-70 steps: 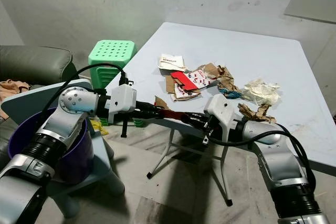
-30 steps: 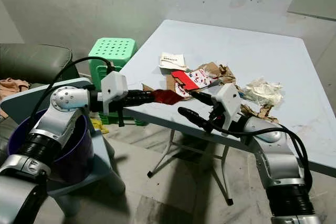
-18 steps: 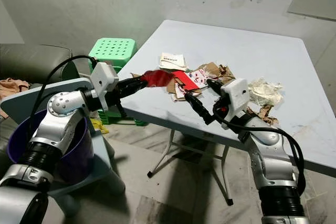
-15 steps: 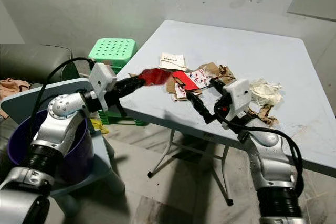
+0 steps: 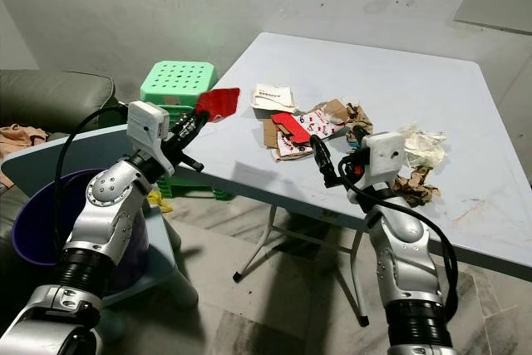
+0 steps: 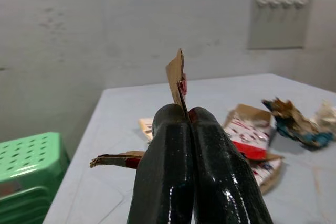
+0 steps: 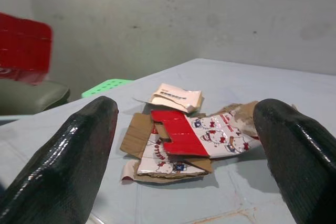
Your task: Picking trash to rubbish bin
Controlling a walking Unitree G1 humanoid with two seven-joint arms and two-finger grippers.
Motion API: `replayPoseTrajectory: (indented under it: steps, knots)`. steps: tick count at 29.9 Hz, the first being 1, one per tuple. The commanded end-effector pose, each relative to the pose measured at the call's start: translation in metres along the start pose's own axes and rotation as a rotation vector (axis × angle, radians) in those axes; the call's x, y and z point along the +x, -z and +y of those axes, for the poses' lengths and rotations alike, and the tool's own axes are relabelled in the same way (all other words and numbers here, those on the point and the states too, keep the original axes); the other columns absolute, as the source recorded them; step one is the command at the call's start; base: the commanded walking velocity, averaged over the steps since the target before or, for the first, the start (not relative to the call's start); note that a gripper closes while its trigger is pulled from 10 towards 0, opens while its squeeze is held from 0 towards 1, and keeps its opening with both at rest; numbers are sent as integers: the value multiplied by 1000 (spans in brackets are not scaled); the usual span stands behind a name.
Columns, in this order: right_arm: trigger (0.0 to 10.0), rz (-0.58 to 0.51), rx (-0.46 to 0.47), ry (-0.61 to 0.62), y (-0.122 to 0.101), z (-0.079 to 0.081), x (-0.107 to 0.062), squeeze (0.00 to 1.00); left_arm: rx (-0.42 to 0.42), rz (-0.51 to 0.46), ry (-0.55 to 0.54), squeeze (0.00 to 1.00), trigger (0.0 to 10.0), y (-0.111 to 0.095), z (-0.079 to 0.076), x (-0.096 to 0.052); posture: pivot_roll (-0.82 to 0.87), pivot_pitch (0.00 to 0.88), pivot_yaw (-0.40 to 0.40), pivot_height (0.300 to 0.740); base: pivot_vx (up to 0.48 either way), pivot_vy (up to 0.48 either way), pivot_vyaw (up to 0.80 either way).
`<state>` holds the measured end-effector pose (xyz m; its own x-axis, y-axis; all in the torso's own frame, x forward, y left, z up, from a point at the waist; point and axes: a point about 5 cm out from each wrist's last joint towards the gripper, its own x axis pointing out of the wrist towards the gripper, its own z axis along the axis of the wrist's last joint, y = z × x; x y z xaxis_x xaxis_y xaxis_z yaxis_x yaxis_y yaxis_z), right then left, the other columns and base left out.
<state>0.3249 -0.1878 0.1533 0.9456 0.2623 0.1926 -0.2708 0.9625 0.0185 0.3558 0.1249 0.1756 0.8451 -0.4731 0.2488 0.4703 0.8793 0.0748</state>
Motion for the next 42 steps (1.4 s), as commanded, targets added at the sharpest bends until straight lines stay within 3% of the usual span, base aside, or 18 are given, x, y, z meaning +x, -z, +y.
replayPoseTrajectory:
  steps: [1,4,5,6,7,8,14,20,24,30,31,42]
  knots:
    - [10000,-24,-8,36,-3,-2,2,1000,5,-22,-58,0,10000,-3,4,-2,52,0,-31,740,0,0,0]
    - [10000,-28,-3,53,-2,-2,3,925,21,-31,-97,0,10000,-4,5,-3,53,0,-32,740,0,0,0]
    - [10000,-29,-4,56,-1,-1,3,675,13,-30,-111,0,10000,-3,6,-3,53,0,-32,740,0,0,0]
    - [10000,-29,-4,56,-1,-1,3,675,13,-30,-111,0,10000,-3,6,-3,53,0,-32,740,0,0,0]
    - [10000,-32,-2,68,-1,-1,4,0,24,-34,-152,0,10000,-3,9,-3,53,0,-32,740,0,0,0]
    - [10000,-37,1,92,1,1,5,0,34,-28,-205,0,10000,-1,12,-5,53,0,-33,740,0,0,0]
    - [10000,-34,10,139,5,2,5,0,90,-11,-270,0,10000,4,15,-9,52,0,-36,740,0,0,0]
    - [10000,-7,-31,134,15,10,3,0,74,14,-332,0,10000,15,16,-18,53,0,-40,740,0,0,0]
    - [10000,9,-48,141,22,14,-1,0,-34,42,-346,0,10000,27,13,-24,51,0,-39,740,0,0,0]
    - [10000,7,-56,174,24,13,-2,0,-80,98,-394,0,10000,39,14,-31,48,0,-39,740,0,0,0]
    - [10000,5,-56,179,24,12,-1,0,-42,85,-396,0,10000,37,14,-30,48,0,-41,740,0,0,0]
    - [10000,-1,-76,178,26,12,-2,0,-14,-17,-368,0,10000,25,17,-30,41,0,-48,740,0,0,0]
